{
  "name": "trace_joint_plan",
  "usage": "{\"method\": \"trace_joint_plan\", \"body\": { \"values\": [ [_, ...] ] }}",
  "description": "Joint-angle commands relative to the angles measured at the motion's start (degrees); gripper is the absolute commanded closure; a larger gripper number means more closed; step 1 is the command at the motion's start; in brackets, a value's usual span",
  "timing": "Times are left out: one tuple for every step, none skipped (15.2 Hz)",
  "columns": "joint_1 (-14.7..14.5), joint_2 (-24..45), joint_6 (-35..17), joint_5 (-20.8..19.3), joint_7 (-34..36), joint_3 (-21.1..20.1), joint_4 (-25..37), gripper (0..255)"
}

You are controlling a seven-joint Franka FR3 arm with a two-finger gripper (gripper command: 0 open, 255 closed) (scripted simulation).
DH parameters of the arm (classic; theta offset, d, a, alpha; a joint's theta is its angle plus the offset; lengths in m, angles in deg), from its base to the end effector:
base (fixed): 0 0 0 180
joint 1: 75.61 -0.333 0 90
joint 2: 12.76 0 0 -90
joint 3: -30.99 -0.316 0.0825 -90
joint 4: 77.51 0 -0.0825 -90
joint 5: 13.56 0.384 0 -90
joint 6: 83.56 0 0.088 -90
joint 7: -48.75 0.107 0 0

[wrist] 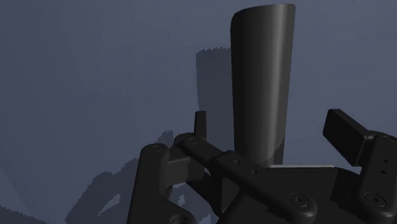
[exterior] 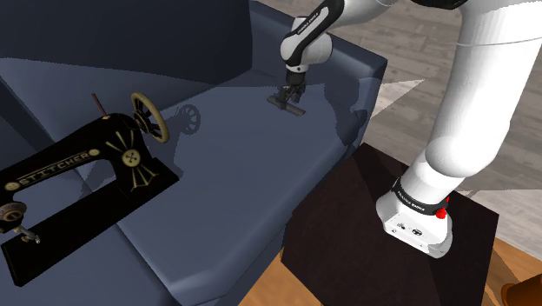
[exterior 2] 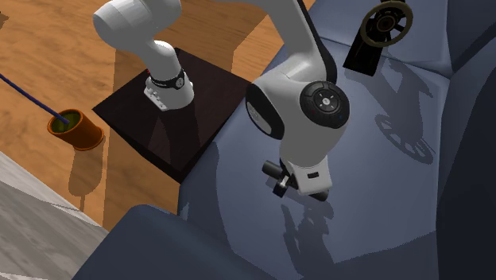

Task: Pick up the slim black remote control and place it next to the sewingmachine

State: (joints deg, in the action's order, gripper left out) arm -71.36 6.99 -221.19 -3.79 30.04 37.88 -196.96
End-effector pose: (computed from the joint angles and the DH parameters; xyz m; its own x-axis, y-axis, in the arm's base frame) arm 0.5725 -0.1105 0.2578 0.9999 0.0113 -0.0028 0.0111 -0.9970 -0.0760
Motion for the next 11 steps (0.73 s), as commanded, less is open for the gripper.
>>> {"method": "trace_joint_plan", "body": {
  "values": [
    [0.06,0.2,-0.23,0.07,-0.11,-0.01,-0.01,0],
    [0.06,0.2,-0.23,0.07,-0.11,-0.01,-0.01,0],
    [0.06,0.2,-0.23,0.07,-0.11,-0.01,-0.01,0],
    [0.06,0.2,-0.23,0.07,-0.11,-0.01,-0.01,0],
    [0.06,0.2,-0.23,0.07,-0.11,-0.01,-0.01,0],
    [0.05,0.19,-0.22,0.06,-0.1,-0.01,-0.01,0],
    [0.05,0.19,-0.22,0.06,-0.1,-0.01,-0.01,255],
    [0.05,0.19,-0.22,0.06,-0.1,-0.01,-0.01,255],
    [0.05,0.19,-0.22,0.06,-0.1,-0.01,-0.01,255],
    [0.1,0.2,-0.27,0.08,-0.17,0.0,-0.06,255],
    [0.1,0.21,-0.31,0.08,-0.19,0.0,-0.1,255]
  ]
}}
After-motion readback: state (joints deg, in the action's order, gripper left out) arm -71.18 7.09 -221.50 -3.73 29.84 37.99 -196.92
